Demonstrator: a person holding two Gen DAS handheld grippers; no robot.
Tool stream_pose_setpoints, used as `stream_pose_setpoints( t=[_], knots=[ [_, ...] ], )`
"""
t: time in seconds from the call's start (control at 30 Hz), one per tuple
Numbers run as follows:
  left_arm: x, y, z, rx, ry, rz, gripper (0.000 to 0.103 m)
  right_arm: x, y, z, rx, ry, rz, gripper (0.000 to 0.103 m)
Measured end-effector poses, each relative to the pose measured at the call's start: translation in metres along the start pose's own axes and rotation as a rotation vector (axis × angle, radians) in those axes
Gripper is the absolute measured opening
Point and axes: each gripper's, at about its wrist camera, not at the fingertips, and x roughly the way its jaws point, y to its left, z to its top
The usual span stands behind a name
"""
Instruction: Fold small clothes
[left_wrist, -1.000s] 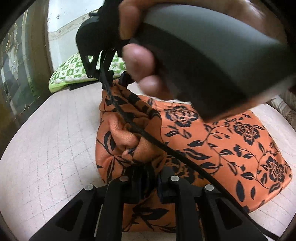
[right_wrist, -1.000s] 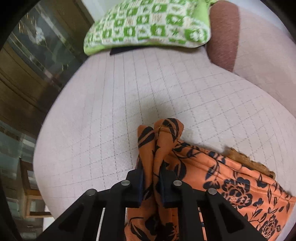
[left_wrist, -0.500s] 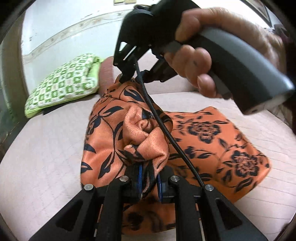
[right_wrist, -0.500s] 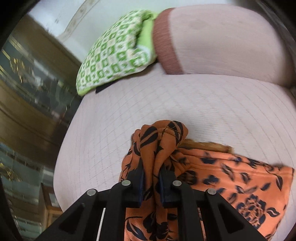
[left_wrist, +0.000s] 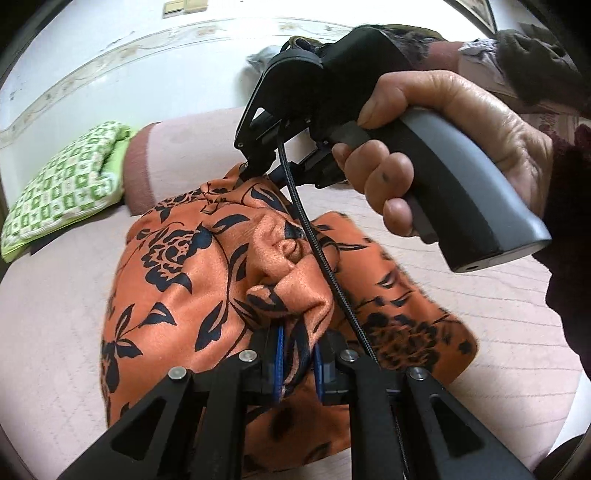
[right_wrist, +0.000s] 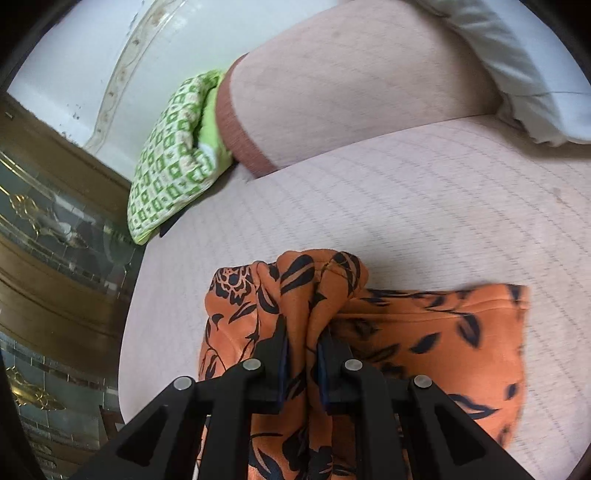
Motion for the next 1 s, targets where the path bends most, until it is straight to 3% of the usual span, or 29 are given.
stream_pose_setpoints(
  t=[0.23, 0.63, 0.7, 0.87, 1.0],
  knots=[
    [0.004, -0.019, 0.005, 0.003, 0.003, -0.091, 0.013, -0.024, -0.049, 0.002, 0.036, -0.018, -0.041, 0.013],
    [0.016, -0.019, 0.006, 0.055, 0.061, -0.155, 0.013, -0.036, -0.117, -0.012, 0.136, -0.012, -0.070, 0.014],
    [0.017, -0.018, 0.008, 0.068, 0.067, -0.156, 0.017, -0.033, -0.127, -0.014, 0.184, 0.009, -0.065, 0.018],
    [0.007, -0.029, 0.010, 0.158, 0.052, -0.133, 0.054, -0.042, -0.135, -0.017, 0.205, 0.030, -0.062, 0.022],
    [-0.020, -0.042, 0.008, 0.264, -0.033, -0.126, 0.063, -0.071, -0.131, -0.023, 0.183, -0.015, -0.073, 0.022]
  ],
)
